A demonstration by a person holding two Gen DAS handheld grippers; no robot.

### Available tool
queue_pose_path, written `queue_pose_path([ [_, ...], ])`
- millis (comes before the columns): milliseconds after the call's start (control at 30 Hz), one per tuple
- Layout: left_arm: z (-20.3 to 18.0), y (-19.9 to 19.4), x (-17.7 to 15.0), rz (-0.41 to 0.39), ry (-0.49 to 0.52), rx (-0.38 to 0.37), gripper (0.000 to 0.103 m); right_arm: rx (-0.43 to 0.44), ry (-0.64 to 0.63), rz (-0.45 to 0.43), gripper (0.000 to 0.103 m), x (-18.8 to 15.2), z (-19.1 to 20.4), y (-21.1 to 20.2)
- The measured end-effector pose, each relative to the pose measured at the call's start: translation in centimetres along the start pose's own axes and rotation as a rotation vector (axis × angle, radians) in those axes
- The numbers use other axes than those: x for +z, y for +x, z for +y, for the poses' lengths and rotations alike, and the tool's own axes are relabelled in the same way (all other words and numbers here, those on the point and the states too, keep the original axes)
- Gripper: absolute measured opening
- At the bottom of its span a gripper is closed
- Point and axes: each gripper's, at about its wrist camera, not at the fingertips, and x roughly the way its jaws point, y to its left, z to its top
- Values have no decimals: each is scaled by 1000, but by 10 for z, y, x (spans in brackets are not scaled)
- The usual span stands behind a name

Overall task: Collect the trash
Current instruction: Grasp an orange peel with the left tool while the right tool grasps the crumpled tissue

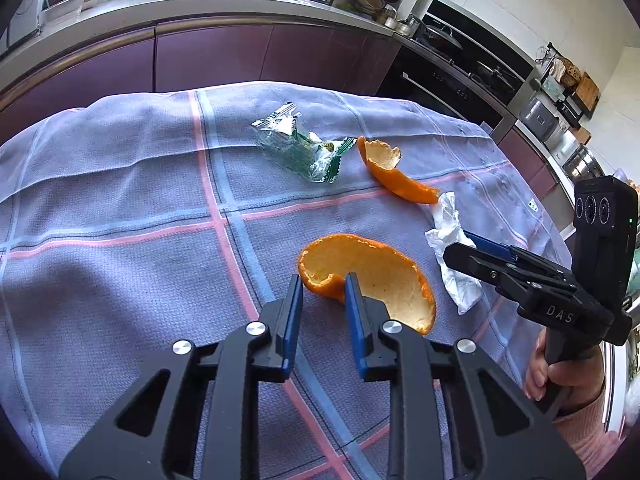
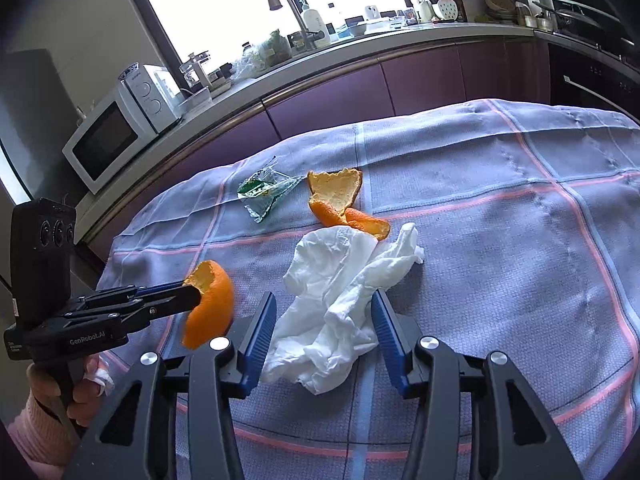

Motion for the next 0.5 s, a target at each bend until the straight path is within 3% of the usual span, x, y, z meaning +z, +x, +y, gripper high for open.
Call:
queue_pose_path([
  [200,-2,-3,-2,-12,-13,-2,18,6,14,0,17,0,-5,-1],
  [500,1,-25,-12,-43,-21,-19,16,79,33,-39,11,-6,-9,-19],
])
